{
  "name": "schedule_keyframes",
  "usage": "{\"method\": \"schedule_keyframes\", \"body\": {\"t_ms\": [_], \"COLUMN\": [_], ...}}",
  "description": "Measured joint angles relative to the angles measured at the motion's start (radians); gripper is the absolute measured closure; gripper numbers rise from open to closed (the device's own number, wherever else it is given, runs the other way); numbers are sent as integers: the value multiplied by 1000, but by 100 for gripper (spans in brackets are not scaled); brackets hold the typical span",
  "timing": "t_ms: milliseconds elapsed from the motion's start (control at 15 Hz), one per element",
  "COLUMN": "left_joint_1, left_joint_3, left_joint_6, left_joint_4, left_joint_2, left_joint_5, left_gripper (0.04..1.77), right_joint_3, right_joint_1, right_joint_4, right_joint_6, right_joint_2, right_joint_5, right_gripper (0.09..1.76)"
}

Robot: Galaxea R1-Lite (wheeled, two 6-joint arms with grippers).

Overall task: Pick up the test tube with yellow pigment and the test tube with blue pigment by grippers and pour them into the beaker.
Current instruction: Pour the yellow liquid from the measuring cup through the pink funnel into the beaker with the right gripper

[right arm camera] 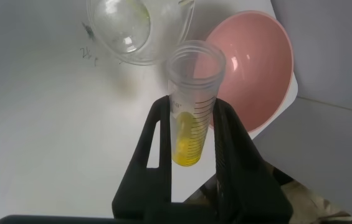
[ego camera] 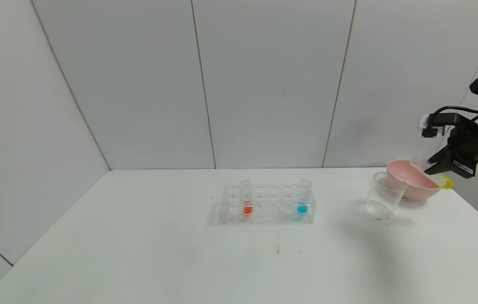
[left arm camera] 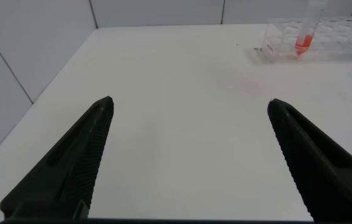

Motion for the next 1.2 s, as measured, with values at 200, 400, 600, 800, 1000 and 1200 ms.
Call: {"method": "schedule_keyframes", "body": {"t_ms": [200,400,600,800,1000,1200], "left_joint_1": [0,0,0,0,0,0], "left_joint_3": [0,0,0,0,0,0], "left_joint_6": [0,0,0,0,0,0], "left_joint_4": [0,0,0,0,0,0], "left_joint_2": [0,0,0,0,0,0], "left_joint_5": [0,0,0,0,0,0], "left_gripper": [5,5,5,5,5,5], "right_joint_3": [0,0,0,0,1,1], "right_joint_1": [41,79,106,123,133,147], "right_joint_4": [8,5,0,-3,-29,-52], "right_joint_6": [-8,-13,-19,-24,-48,-75], "right_joint_2": [3,10,20,30,37,40], "right_joint_5": [-62,-150,-235,-257,-305,-359], "right_gripper": [138,138,138,138,138,138]}}
